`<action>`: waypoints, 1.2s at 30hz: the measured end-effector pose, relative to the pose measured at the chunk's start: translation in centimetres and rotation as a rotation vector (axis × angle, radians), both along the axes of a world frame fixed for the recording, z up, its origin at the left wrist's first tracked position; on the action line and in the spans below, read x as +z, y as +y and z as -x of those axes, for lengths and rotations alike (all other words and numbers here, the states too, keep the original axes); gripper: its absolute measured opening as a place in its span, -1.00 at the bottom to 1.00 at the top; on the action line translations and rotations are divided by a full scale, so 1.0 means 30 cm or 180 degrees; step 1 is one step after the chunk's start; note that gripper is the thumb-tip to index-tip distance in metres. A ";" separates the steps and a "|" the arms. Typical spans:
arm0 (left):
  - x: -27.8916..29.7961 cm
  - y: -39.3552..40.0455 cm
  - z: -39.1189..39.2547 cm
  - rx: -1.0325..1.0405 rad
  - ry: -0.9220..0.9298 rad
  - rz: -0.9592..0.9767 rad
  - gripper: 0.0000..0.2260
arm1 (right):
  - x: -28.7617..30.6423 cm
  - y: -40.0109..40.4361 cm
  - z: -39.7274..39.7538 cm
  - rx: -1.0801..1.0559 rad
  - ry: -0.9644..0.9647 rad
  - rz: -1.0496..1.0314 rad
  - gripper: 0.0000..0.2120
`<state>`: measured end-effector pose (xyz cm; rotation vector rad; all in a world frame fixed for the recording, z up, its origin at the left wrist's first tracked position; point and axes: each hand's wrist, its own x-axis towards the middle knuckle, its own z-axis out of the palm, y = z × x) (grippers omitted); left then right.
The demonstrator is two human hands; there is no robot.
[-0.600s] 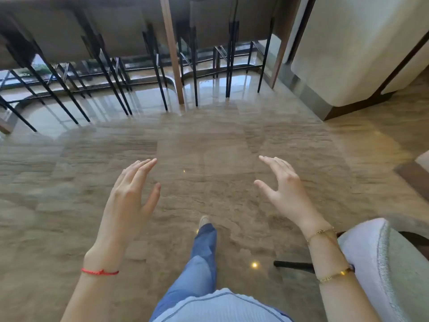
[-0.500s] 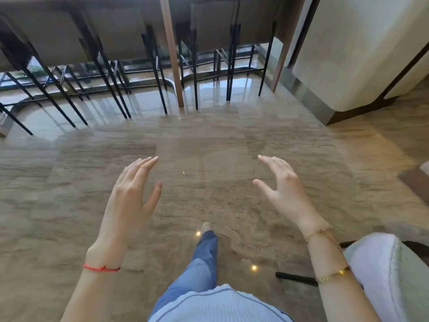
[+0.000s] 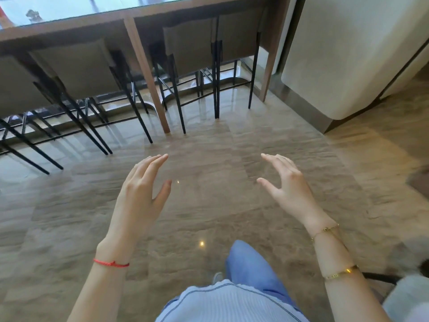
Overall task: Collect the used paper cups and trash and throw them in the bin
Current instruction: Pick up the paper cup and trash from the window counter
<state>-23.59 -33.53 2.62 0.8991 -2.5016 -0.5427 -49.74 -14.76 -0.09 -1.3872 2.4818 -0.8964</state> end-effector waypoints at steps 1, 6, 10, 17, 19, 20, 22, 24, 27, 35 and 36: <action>-0.007 -0.051 0.042 -0.0009 0.0001 -0.0006 -0.54 | -0.010 -0.044 0.040 -0.0021 -0.0005 -0.0021 -0.47; -0.062 -0.316 0.280 -0.0013 -0.0015 0.0013 -0.54 | -0.065 -0.300 0.267 -0.0048 -0.0117 -0.0060 -0.47; -0.081 -0.565 0.518 0.0025 -0.0004 0.0039 -0.56 | -0.062 -0.570 0.507 0.0005 -0.0087 -0.0076 -0.48; -0.009 -1.054 0.952 0.0112 0.0105 0.0195 -0.57 | 0.056 -1.125 0.956 0.0200 0.0057 0.0047 -0.47; 0.010 -1.178 1.045 0.0205 0.0131 0.0176 -0.57 | 0.087 -1.269 1.058 0.0274 0.0107 0.0032 -0.47; 0.015 -1.237 1.085 0.0250 0.0156 0.0168 -0.57 | 0.098 -1.336 1.103 0.0305 0.0119 0.0028 -0.47; 0.018 -1.351 1.162 0.0301 0.0223 0.0172 -0.57 | 0.109 -1.467 1.188 0.0363 0.0082 0.0066 -0.48; 0.008 -1.472 1.243 0.0304 0.0245 0.0169 -0.57 | 0.105 -1.602 1.270 0.0410 0.0065 0.0114 -0.49; -0.020 -1.673 1.365 0.0275 0.0239 0.0179 -0.57 | 0.078 -1.808 1.385 0.0491 0.0132 0.0141 -0.49; 0.026 -2.244 1.691 0.0408 0.0280 0.0337 -0.55 | 0.110 -2.414 1.688 0.0574 0.0133 0.0312 -0.50; 0.039 -2.313 1.732 0.0413 0.0279 0.0381 -0.55 | 0.122 -2.488 1.724 0.0583 0.0140 0.0346 -0.49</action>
